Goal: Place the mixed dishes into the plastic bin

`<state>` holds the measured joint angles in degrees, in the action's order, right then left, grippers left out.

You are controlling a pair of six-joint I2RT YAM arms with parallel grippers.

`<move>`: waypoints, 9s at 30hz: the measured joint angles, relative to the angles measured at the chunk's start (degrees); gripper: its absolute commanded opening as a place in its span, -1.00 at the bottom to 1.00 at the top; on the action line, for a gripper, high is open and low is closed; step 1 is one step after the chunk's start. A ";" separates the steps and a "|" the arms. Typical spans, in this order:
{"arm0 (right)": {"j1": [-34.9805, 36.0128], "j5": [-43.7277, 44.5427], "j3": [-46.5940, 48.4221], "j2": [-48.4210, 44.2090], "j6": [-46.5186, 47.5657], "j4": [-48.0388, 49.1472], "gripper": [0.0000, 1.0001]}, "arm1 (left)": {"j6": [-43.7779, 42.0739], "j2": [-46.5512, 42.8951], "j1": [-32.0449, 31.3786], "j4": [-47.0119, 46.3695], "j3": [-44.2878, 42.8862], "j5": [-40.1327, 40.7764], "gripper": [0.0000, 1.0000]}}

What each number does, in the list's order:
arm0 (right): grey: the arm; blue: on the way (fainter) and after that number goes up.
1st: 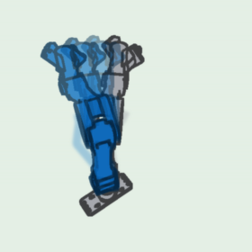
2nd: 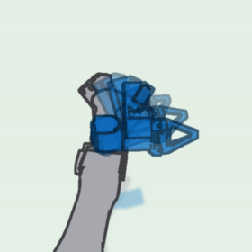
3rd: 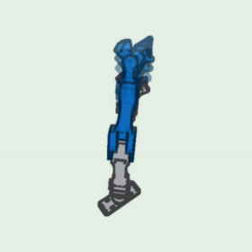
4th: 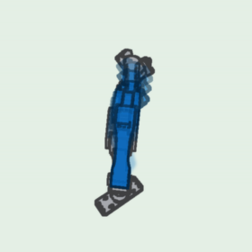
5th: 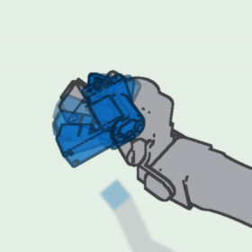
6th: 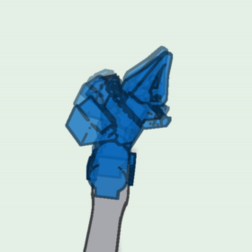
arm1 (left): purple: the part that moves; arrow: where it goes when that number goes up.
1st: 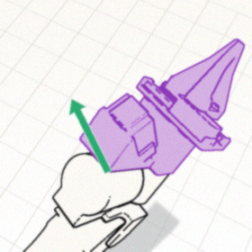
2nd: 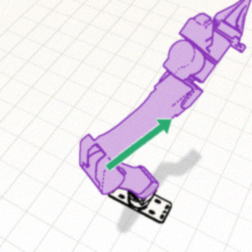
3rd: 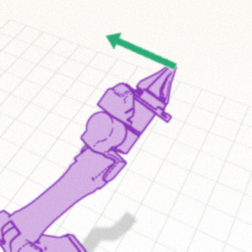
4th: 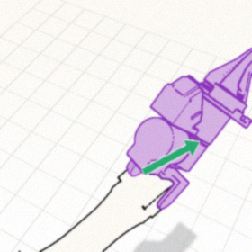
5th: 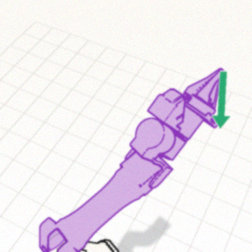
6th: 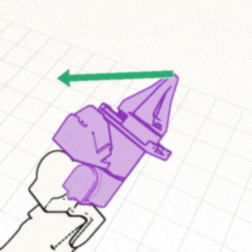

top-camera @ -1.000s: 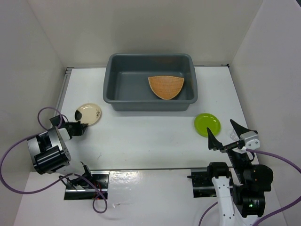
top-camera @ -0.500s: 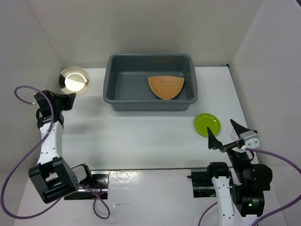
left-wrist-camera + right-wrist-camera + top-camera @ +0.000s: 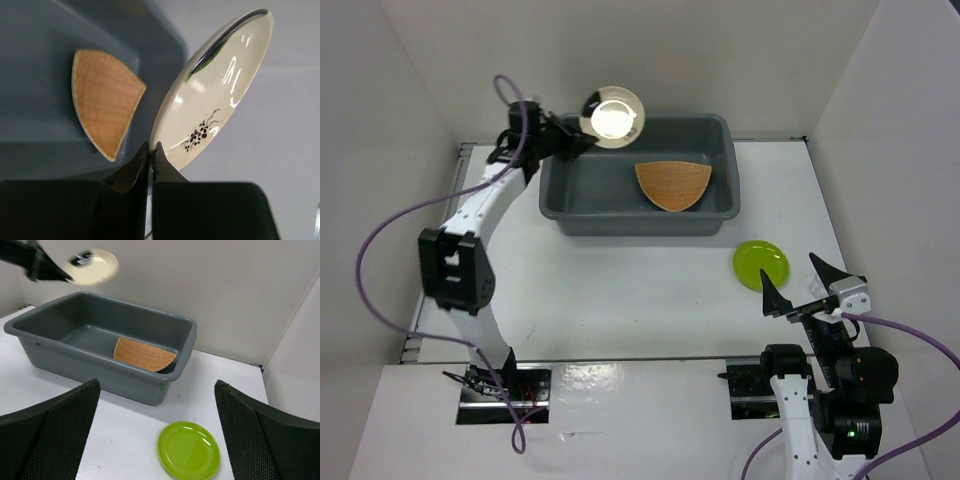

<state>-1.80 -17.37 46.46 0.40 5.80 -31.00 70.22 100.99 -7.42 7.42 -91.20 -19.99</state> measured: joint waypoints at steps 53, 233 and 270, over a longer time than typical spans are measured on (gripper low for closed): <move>-0.90 0.00 -0.02 0.00 0.00 0.11 0.98 | -29.70 44.72 -39.91 51.95 -88.89 -4.24 0.94; -1.09 -0.17 -0.02 0.00 0.00 0.09 0.98 | -0.81 47.19 -24.52 43.85 -87.23 11.43 -1.00; -5.33 -0.85 -1.18 0.00 0.00 0.33 0.98 | -7.28 66.97 -12.74 55.08 -87.14 0.00 -0.74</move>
<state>-7.14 -18.22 45.28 0.40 5.80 -30.68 62.94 167.96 -20.16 62.50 -178.34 -19.99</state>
